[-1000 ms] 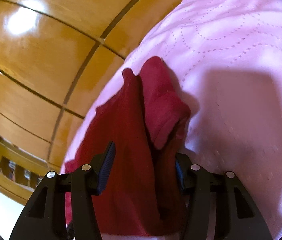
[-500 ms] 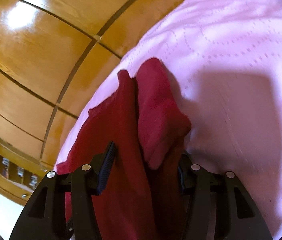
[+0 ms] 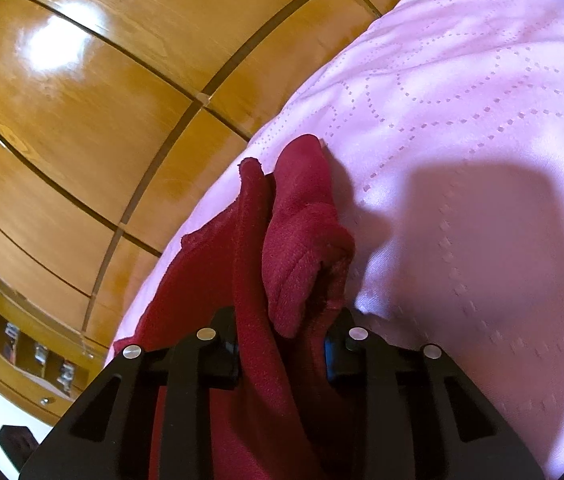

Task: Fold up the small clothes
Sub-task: 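Fold the held side over the shirt body and open the right tool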

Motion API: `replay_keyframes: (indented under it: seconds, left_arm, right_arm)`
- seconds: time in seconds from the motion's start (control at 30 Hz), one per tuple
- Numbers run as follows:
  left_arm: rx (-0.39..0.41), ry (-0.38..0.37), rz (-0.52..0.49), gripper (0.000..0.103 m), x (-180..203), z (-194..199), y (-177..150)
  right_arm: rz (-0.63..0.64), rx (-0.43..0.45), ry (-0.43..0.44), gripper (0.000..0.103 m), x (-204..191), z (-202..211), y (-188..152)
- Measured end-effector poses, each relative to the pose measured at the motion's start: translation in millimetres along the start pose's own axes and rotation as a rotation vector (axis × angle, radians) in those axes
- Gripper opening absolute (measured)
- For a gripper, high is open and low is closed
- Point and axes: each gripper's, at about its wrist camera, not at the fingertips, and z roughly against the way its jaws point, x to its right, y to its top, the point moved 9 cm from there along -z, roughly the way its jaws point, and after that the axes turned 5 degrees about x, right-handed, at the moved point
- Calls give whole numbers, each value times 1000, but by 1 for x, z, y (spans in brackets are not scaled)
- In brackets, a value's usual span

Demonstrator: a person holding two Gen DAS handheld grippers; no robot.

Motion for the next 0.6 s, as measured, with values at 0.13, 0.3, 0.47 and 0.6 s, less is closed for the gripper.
replay_keyframes:
  seconds: [0.13, 0.3, 0.47, 0.6]
  left_arm:
    - [-1, 104, 81, 86, -48, 6, 6]
    - [8, 204, 171, 87, -103, 14, 4]
    - [4, 257, 253, 87, -142, 18, -5]
    - [-29, 267, 269, 87, -154, 10, -15]
  right_arm:
    - [-51, 13, 4, 25, -5, 6, 1]
    - [-96, 20, 9, 21, -19, 15, 3]
    - [-58, 29, 36, 21, -50, 24, 10]
    - [-34, 29, 52, 21, -75, 29, 12]
